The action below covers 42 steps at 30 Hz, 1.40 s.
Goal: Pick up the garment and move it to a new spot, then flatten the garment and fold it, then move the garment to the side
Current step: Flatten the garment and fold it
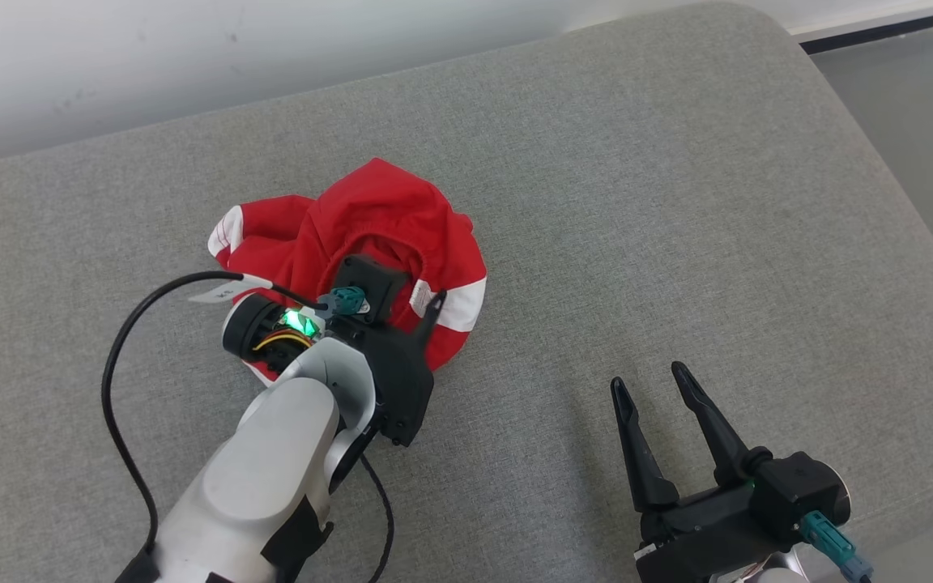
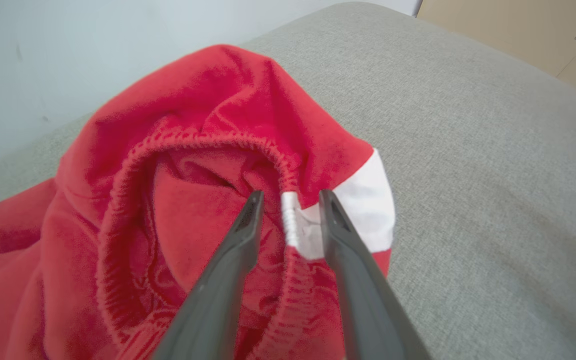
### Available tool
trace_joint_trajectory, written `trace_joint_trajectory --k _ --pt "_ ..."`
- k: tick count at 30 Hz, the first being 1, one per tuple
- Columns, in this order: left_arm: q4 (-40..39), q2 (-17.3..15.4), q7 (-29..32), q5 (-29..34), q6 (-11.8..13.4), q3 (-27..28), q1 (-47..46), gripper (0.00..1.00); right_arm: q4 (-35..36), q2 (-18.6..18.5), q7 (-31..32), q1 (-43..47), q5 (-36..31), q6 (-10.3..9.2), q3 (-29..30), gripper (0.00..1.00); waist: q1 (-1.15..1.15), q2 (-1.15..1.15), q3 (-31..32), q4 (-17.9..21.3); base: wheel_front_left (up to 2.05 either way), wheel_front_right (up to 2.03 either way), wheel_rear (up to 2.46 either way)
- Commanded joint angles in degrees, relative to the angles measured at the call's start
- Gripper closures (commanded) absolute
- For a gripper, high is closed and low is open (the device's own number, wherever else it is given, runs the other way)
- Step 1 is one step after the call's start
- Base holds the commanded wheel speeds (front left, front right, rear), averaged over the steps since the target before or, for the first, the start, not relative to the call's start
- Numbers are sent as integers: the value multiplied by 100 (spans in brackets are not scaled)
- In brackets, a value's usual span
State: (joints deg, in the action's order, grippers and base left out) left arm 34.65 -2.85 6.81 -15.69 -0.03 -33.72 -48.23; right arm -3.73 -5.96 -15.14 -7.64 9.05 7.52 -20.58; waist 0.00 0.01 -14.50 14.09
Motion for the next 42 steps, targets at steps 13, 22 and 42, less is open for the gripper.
trace_joint_trajectory --k 13,22,42 --pt "-422 -7 291 -989 -249 124 159 100 -54 23 -8 -3 19 -6 -11 0 0 -1 196 7 0 0 0" --pt "-822 -19 664 -1968 -386 561 -171 100 -127 67 -8 136 65 -6 -92 0 0 -1 618 163 0 0 0" --pt "-965 -5 354 -4679 0 383 -1945 100 -183 22 -8 310 136 -6 -190 0 0 -1 1070 689 0 0 0"
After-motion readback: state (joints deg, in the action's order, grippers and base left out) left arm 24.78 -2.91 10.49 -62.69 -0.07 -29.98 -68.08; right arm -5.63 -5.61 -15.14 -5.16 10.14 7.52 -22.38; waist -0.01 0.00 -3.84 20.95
